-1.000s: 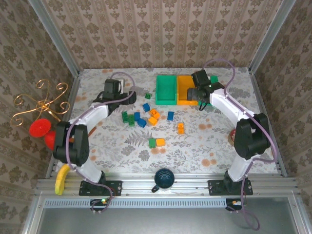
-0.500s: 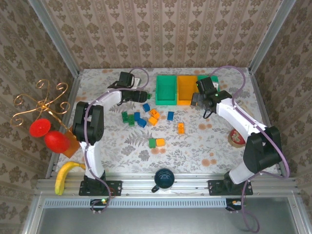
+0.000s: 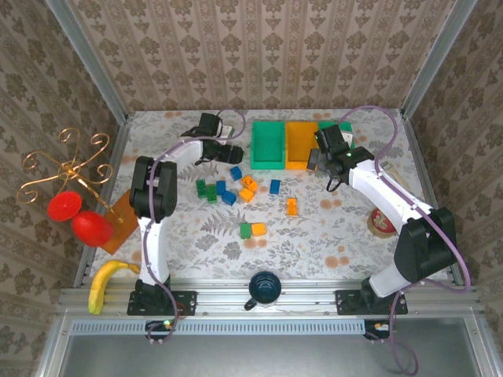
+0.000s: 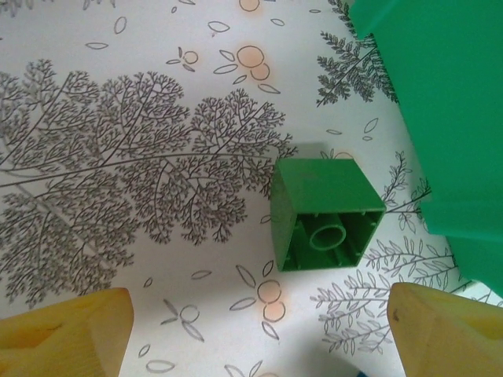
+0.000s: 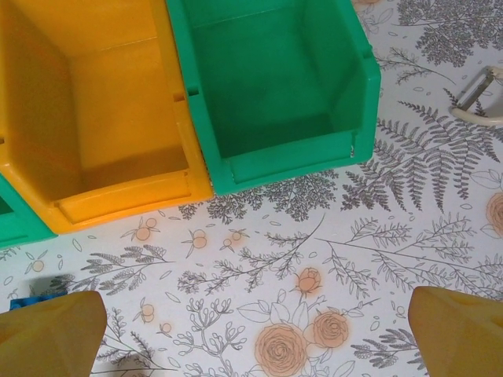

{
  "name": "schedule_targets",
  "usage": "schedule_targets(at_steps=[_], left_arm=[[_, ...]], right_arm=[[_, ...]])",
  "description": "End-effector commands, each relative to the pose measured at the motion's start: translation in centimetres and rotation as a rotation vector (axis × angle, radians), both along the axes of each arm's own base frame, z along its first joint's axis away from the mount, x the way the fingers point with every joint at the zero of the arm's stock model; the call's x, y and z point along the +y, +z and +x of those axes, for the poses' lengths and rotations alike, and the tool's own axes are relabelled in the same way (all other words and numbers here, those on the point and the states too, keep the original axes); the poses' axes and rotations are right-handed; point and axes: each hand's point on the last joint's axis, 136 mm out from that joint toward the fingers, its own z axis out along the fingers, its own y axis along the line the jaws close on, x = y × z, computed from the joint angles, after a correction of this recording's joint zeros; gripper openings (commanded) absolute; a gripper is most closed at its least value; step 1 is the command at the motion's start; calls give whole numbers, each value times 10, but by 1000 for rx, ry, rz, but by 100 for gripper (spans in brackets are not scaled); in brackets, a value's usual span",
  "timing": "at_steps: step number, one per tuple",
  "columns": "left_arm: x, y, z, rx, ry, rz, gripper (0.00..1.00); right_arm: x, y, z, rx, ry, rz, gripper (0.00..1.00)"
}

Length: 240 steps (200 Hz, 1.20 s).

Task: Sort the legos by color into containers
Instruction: Pick up the lego from the top-center of the table.

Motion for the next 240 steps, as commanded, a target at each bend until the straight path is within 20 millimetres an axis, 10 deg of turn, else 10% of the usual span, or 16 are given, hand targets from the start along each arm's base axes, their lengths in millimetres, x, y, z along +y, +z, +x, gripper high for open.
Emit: schedule_targets(at_steps=[1,151,240], left_arm=[[-10,1,1,26,-25,-30,85],[3,-30,26,81,92,45,72],[19,-38,34,83,169,127,36]], right_arm=[[-5,8,-5,-7,-29,-24,100],[9,4,3,1,6,-29,100],[18,14,4,-33,29,28,100]])
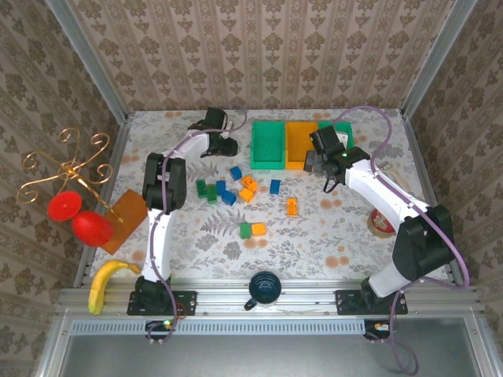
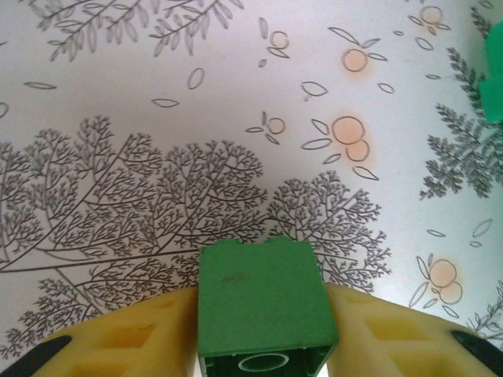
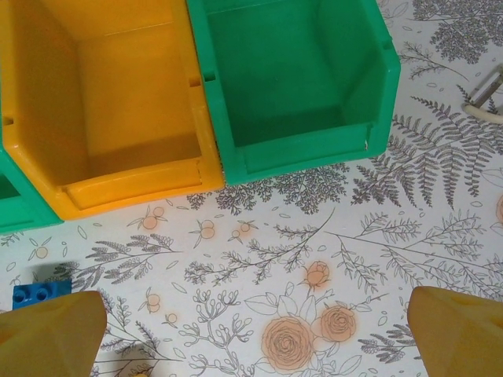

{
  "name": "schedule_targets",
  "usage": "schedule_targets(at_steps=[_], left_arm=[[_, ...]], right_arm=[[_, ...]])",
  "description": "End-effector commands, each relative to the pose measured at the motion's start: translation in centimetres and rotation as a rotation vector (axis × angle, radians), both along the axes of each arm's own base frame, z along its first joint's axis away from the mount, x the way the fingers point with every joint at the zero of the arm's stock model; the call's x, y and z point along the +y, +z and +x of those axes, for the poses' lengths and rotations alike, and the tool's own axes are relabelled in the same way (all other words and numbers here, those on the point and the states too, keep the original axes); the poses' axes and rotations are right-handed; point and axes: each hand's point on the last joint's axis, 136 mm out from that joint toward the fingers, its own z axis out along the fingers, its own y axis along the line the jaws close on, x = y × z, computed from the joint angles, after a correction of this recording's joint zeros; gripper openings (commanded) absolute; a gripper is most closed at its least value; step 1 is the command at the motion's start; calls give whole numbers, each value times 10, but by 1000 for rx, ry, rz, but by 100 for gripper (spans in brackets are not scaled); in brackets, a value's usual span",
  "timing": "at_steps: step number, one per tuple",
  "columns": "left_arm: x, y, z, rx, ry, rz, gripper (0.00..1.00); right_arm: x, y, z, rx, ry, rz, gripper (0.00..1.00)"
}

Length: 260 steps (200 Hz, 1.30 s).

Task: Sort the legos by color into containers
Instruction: Pick up the lego from the top-center of the table, then place the lego in the container.

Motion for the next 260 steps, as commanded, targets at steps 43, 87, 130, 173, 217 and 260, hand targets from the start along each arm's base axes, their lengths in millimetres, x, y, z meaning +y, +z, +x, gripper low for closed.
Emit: schedule_targets(at_steps=[43,87,130,173,217,260], left_arm=[[14,8,-7,-18,43,35,25],[18,68,-19,-148,68,-1,22],[-2,113,-49,-259,45,-50,19],[-54,140,-67,-337,-51,-87,18],[-114,134,-67,-340,-148,-93,19],[-146,123,-51,-347,-176,-66,23]], right_arm=[[5,18,2,-66,-2,48,100],[3,13,-3,-75,-13,47,100],[-4,12,-7,-113,-48,42,100],[-12,15,-11,-150,-74,29,100],[-17,10,-17,-148,-93,16,100],[-21,21,-25,-178,-95,24,100]])
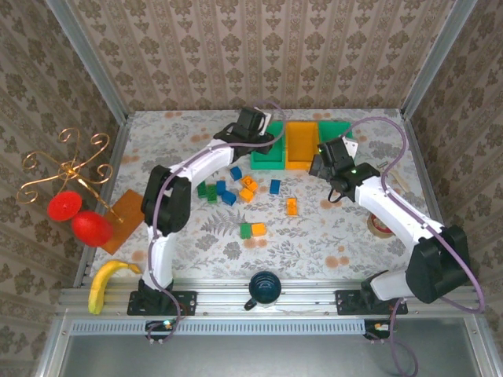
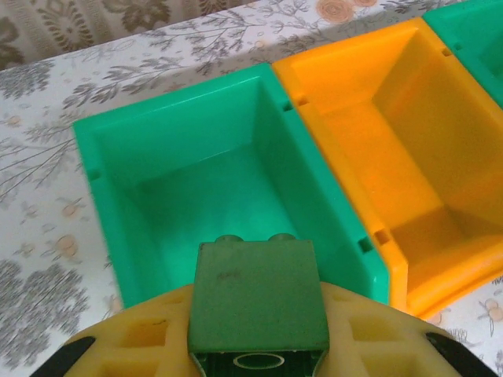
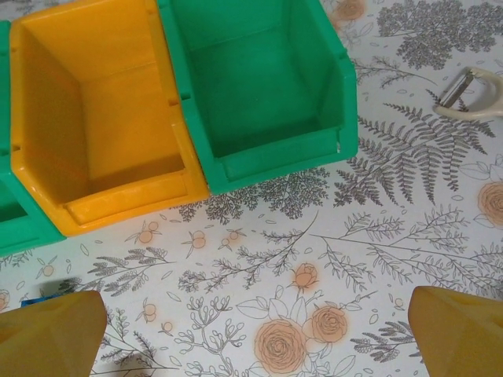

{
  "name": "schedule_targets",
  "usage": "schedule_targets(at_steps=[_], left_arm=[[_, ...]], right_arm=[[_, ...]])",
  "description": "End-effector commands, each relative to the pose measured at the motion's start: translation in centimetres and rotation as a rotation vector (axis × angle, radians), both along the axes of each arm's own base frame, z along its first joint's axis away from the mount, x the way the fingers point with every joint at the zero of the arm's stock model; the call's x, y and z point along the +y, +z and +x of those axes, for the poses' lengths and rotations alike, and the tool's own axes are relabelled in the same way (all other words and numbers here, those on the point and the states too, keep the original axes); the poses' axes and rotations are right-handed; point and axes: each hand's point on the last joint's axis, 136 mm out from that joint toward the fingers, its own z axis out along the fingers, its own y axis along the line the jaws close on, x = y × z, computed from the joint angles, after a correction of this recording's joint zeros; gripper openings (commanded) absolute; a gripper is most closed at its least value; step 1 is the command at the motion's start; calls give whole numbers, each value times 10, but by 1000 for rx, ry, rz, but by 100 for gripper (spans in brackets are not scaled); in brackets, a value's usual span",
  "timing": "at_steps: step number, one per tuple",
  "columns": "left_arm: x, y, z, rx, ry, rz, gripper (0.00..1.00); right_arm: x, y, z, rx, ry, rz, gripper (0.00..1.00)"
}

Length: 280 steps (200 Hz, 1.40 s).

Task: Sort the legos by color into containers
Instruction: Place the lego in the container.

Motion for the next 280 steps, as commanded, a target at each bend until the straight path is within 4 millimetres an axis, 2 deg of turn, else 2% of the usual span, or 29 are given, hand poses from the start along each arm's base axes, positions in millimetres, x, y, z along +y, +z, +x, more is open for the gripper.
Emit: schedule_targets(at_steps=[1,41,74,111,142,156,177,204,239,245,280], left_arm=[[-7,-1,10,-12,8,35,24],[-19,-15,24,-3,18,63,33],[-22,-14,26,0,14,60,47],[-24,5,20,-23,-1,48,55],[-21,36,8,-65,-11,13,58],[-14,48,1,-88,-4,4,60],[6,63,-12,-127,30,0,68],[44,67,-32,-154,112,16,74],[104,52,-58,-122,239,14,80],[114,46,-62,-108,259,12,82],[177,10,-89,-2,392,16,83]], right_arm=[[-7,11,-4,-45,-36,-8,100],[-9,7,-10,-41,-39,-10,100],[-10,6,-12,-34,-39,-12,100],[-9,6,-10,-34,-36,-7,100],[-5,3,-8,-25,-24,3,100],[-3,2,-7,-22,-18,7,100],[2,0,-5,-17,-7,13,100],[9,-2,-3,-10,8,16,100],[22,-2,0,-17,35,36,100],[25,-12,2,9,39,27,100],[36,-19,3,41,54,21,100]])
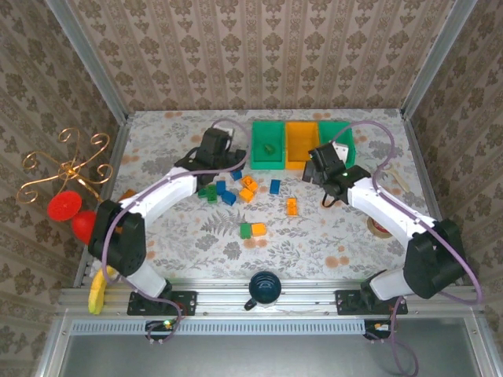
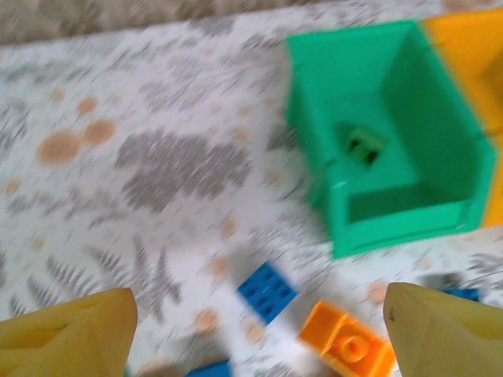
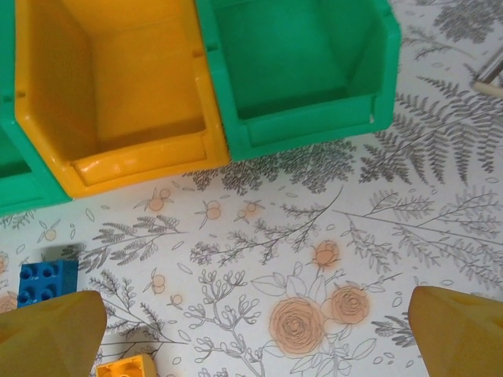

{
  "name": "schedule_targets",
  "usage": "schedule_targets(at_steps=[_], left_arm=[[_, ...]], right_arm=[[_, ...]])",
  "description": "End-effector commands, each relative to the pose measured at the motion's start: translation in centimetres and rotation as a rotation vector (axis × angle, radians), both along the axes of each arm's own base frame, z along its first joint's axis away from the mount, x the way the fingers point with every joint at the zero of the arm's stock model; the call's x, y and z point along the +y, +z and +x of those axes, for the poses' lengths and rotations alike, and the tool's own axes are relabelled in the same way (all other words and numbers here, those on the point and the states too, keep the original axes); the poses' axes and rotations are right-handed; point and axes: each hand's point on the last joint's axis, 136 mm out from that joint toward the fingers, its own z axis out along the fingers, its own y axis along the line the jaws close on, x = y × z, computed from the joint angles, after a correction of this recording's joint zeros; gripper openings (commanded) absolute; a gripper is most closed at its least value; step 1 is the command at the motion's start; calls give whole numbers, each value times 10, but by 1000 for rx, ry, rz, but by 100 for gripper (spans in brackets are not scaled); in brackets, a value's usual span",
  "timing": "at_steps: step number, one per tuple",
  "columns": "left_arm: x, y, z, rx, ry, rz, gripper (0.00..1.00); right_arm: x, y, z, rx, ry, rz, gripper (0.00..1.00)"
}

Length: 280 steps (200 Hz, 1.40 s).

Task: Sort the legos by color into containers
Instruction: Place the lego in the container, then pick up the lego from the middle-left of the table.

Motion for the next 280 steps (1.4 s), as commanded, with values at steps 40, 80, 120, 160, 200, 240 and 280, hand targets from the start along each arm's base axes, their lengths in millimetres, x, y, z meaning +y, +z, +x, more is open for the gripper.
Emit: schedule_targets(at_steps=[40,80,120,160,200,240,280], left_arm=[[99,-56,-35,160,262,-32,83],[116,-82,-34,225,297,-68,82],[106,-93,-18,249,266,-99,81],[107,-107,-2,268,282,-97,76],[110,-118,6,283,302,-93,74],[115,-133,1,320,317,-73,63],[119,-143,-8,352,320,-52,56]], right_arm=[[19,-3,7,17,-3,27,100],[24,-4,10,42,6,11,100],[24,-3,9,55,8,-1,100],[23,-2,8,65,7,-13,100],[24,-5,10,72,10,-12,100],[27,-7,12,83,17,-14,100],[29,-10,14,88,21,-9,100]])
